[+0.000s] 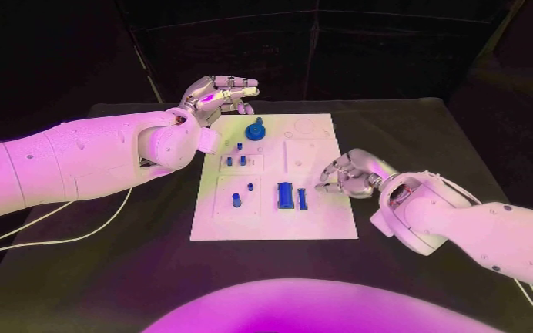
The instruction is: Assemble the parts on the task board
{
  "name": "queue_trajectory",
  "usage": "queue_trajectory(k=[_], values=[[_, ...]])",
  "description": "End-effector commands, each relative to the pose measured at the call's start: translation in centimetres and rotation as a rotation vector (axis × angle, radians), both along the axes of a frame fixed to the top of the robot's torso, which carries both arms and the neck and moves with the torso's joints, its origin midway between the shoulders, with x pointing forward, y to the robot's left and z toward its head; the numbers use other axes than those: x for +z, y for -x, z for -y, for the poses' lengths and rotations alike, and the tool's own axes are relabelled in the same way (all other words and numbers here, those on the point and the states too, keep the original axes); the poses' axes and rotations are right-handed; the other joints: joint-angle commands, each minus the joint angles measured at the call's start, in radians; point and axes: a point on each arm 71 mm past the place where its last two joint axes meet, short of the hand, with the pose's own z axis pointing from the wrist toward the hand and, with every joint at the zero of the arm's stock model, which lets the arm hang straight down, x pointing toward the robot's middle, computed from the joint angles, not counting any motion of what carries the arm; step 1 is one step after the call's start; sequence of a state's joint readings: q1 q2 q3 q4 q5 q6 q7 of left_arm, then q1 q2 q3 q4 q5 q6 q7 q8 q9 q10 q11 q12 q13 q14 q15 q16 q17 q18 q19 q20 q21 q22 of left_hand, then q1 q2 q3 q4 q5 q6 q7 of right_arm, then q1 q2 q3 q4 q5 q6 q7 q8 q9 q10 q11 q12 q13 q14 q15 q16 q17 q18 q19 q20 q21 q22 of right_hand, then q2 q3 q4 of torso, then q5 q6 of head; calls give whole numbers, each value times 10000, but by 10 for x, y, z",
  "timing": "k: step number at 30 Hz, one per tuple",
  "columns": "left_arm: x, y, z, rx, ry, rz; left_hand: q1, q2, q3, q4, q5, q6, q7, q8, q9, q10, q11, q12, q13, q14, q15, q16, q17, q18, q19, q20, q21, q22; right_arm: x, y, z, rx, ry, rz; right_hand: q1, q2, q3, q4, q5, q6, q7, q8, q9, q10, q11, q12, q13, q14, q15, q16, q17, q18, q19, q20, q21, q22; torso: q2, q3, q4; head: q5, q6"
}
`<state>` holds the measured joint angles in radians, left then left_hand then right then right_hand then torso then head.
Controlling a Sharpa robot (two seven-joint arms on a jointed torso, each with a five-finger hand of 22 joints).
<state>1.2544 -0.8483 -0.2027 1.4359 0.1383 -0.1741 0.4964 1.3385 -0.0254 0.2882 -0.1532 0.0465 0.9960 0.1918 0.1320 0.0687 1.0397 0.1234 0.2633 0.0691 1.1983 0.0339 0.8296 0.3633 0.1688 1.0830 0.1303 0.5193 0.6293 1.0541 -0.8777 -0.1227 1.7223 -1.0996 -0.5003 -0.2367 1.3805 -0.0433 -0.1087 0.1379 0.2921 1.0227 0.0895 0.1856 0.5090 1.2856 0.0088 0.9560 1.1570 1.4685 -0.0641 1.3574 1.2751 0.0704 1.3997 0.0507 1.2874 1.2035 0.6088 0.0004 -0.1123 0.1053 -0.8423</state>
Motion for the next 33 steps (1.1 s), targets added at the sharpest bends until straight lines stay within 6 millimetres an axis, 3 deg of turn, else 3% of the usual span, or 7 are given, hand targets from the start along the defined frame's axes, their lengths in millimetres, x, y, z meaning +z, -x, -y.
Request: queue_trajectory(k=[1,6,18,28,29,32,33], values=[[3,-1,0,10,129,253,-77,98,-63,36,17,134,-124,122,28,80,-94,108,14,-218,-23,-114,-31,97,-174,-5,-141,-52,16,-20,13,-827,-3188,640,530,148,233,-285,-104,168,-13,-134,-111,-821,5,-1902,-1347,-2,17,-891,-999,363,-459,-13,-863,-967,-51,-21,-12,10,71],[3,-4,-3,174,65,354,-132,195,-3,128,10,278,-162,127,-4,196,-53,-75,-67,-1182,99,-1193,-519,44,-1084,137,-934,-495,22,-47,32,-1202,-4756,800,1279,239,978,-398,-455,-122,549,-1057,-1040,-2163,490,-6079,-4944,-2599,586,-7423,-6399,1118,-3412,354,-6366,-6105,-190,-92,-49,-77,246],[-1,-23,-14,1461,-353,640,-365,-5,309,321,12,-261,-170,-527,-62,-369,440,-1435,-97,-3086,1181,-5054,-2179,-171,-3575,1090,-3601,-2324,24,-101,56,-2074,-6668,716,1106,-322,2424,-43,-458,-401,958,-1229,-2721,-1958,1269,-8492,-9503,-3876,1716,-12345,-10057,1168,-4301,1574,-10515,-9229,-585,-167,-247,-37,965],[-10,-32,-17,2121,-500,573,-374,37,-1,477,1,-478,-215,-677,-32,-689,667,-1935,-57,-3121,1384,-6126,-2650,132,-3900,1567,-4334,-3105,22,-116,50,-2047,-6996,738,625,-355,2903,-367,-467,-298,1020,-1225,-3518,-1685,1352,-8843,-10843,-3427,1749,-12939,-11357,1146,-3560,1671,-11570,-10341,-634,-122,-251,20,1365],[-11,-30,-13,1644,-566,412,-4241,254,-825,787,-465,-3259,-731,-1320,-687,-3619,55,-2633,-691,-5835,874,-6739,-3633,-504,-6003,680,-5193,-4052,20,-115,53,-2337,-6351,793,-3649,433,2328,-670,-1171,-3316,442,-1856,-3974,-5075,925,-9560,-11570,-6844,1412,-13574,-11754,495,-6731,1008,-11927,-10831,-630,-147,-263,17,1283],[-12,-29,-11,1679,-599,404,-5052,254,-1029,1532,-465,-3883,-824,-1320,-687,-4190,-22,-2633,-691,-6316,767,-6904,-3633,-504,-6396,533,-5193,-4257,20,-113,51,-2408,-6448,816,-4564,433,2253,-1379,-1338,-3865,335,-1856,-4086,-5691,836,-9560,-11570,-7459,1345,-13574,-11864,495,-7293,885,-12038,-10954,-631,-140,-202,-30,1333],[-12,-28,-10,1702,-620,398,-5394,254,-1104,1532,-465,-4129,-866,-1320,-687,-4442,-71,-2633,-691,-6547,721,-6963,-3633,-504,-6574,461,-5193,-4340,20,-112,50,-2454,-6510,830,-4959,433,2190,-1379,-1408,-4136,283,-1856,-4130,-5996,798,-9560,-11570,-7767,641,-13574,-11901,495,-7579,827,-12070,-11000,-631,-136,-162,-61,1366]])
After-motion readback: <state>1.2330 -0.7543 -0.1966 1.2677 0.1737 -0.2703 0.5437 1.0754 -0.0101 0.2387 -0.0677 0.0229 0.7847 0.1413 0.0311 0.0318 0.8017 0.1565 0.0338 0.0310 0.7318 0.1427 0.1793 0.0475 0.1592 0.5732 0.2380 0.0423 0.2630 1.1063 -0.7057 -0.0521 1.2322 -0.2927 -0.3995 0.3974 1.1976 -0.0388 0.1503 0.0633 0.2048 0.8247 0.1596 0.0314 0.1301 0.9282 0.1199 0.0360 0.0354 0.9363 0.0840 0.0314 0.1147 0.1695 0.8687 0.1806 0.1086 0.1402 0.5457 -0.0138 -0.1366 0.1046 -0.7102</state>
